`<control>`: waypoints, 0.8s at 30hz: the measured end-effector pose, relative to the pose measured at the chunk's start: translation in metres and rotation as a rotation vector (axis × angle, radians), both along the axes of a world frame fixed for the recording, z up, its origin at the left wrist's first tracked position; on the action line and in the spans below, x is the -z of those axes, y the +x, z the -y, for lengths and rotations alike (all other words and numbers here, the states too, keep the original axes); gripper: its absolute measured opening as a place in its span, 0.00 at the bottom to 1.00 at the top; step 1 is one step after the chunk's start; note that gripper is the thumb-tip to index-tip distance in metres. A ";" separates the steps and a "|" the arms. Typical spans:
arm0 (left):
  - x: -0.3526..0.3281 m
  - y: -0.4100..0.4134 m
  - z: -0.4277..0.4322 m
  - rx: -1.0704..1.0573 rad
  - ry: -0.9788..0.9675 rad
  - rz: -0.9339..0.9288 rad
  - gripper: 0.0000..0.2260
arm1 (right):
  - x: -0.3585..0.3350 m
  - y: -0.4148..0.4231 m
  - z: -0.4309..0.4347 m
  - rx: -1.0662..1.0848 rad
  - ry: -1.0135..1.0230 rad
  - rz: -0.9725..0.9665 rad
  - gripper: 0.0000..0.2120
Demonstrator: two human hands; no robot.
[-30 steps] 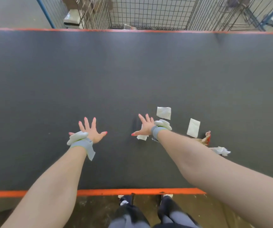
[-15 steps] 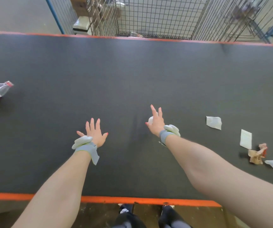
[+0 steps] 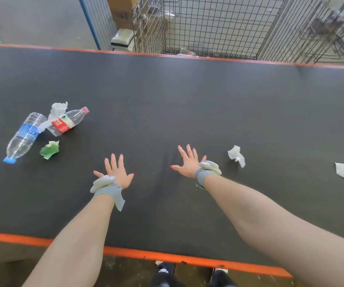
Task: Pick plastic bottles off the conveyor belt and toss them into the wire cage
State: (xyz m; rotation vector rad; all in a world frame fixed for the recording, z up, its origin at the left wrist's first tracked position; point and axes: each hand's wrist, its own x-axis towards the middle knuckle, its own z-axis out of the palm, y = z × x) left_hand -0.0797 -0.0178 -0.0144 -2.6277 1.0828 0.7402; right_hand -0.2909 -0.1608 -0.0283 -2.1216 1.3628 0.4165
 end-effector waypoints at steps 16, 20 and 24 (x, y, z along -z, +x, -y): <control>-0.019 0.048 0.049 -0.146 -0.030 0.094 0.45 | -0.010 0.062 0.039 0.048 0.193 0.108 0.39; -0.011 0.059 0.060 -0.218 -0.035 0.115 0.42 | -0.013 0.086 0.053 0.121 0.230 0.191 0.40; 0.000 0.052 0.071 -0.250 -0.072 0.005 0.44 | -0.017 0.106 0.067 0.309 0.285 0.323 0.43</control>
